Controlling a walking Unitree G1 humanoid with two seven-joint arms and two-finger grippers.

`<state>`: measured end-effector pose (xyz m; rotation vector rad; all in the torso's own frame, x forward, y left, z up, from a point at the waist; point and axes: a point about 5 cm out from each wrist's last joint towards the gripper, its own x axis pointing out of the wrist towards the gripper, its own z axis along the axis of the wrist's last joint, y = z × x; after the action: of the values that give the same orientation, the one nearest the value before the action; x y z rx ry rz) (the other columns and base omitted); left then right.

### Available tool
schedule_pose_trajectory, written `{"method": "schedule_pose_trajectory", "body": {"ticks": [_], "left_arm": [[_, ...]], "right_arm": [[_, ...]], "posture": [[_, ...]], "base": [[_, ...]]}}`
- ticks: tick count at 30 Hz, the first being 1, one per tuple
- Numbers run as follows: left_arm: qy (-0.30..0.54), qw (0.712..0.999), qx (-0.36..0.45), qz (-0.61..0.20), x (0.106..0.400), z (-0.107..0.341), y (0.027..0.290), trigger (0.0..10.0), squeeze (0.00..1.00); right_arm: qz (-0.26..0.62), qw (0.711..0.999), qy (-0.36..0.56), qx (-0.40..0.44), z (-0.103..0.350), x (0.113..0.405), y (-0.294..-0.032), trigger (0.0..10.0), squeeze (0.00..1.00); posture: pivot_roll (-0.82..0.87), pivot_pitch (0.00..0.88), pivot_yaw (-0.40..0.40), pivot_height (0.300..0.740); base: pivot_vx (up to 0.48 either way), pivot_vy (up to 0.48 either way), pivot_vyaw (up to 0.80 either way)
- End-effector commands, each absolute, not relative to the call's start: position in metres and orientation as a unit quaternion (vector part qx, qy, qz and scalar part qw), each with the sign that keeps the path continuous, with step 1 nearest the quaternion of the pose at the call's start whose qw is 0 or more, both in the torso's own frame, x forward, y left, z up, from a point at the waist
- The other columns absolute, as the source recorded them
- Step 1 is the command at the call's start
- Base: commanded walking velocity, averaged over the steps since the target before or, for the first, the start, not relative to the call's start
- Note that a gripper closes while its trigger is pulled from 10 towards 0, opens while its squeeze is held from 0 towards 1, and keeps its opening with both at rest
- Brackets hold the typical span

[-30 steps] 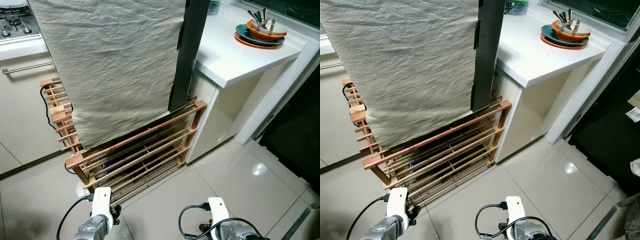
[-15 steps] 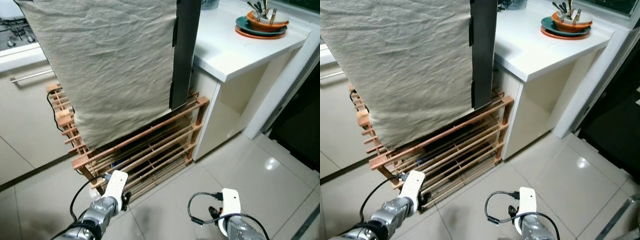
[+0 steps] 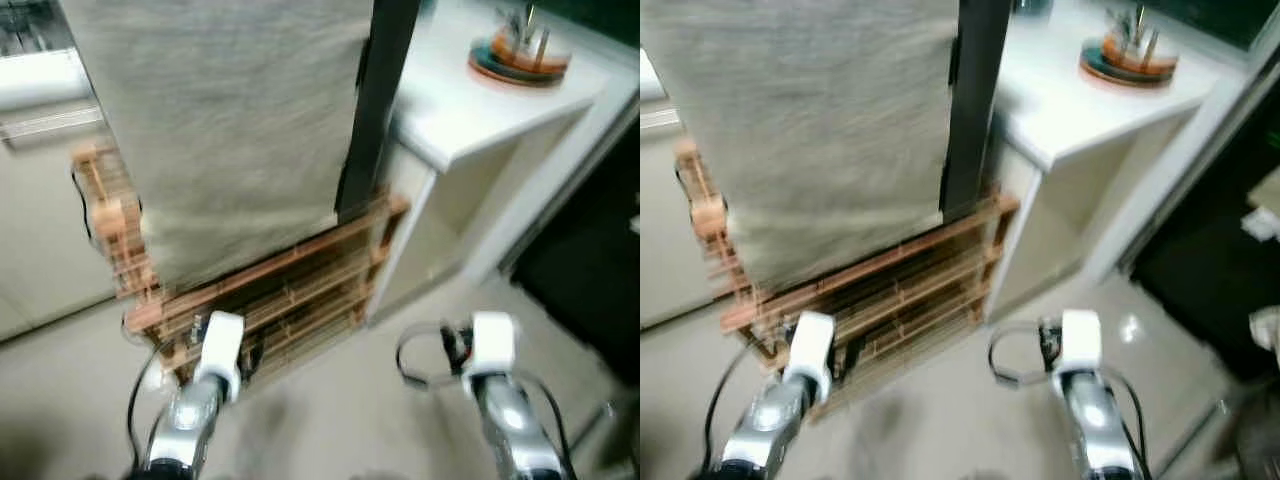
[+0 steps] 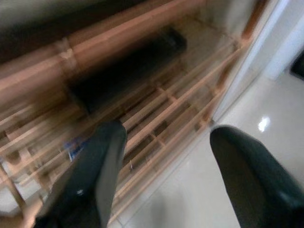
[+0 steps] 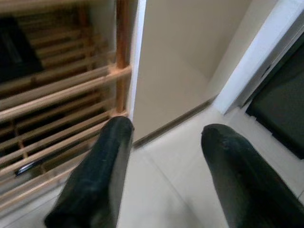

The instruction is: Clothes washing

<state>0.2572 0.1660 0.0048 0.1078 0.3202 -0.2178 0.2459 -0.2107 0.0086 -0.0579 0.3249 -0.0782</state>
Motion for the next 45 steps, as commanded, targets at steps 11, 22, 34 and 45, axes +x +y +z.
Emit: {"method": "schedule_pose_trajectory", "body": {"ticks": [11,22,34,45], "left_arm": [[0.017,0.985,0.063,-0.159,0.275,0.096,0.128,10.0,1.00],[-0.007,0.979,0.128,-0.159,0.279,0.130,0.123,10.0,0.00],[-0.012,0.989,0.072,-0.132,0.283,0.151,0.133,10.0,0.00],[0.009,0.992,0.050,-0.115,0.290,0.157,0.134,10.0,0.00]], "right_arm": [[-0.076,0.996,0.050,0.011,0.092,0.226,-0.195,10.0,1.00],[-0.047,0.997,0.062,0.014,0.118,0.237,-0.171,10.0,1.00],[-0.048,0.996,0.071,-0.010,0.128,0.245,-0.163,10.0,0.05],[-0.044,0.996,0.078,0.010,0.135,0.250,-0.158,10.0,0.00]], "posture": [[-0.17,0.000,-0.001,0.740],[-0.17,0.000,0.024,0.740],[-0.13,0.000,0.013,0.740],[-0.13,0.000,0.013,0.740]], "base": [[0.000,0.000,-0.78],[0.000,0.000,-0.80],[0.167,0.000,-0.80],[0.165,0.000,-0.10]]}}
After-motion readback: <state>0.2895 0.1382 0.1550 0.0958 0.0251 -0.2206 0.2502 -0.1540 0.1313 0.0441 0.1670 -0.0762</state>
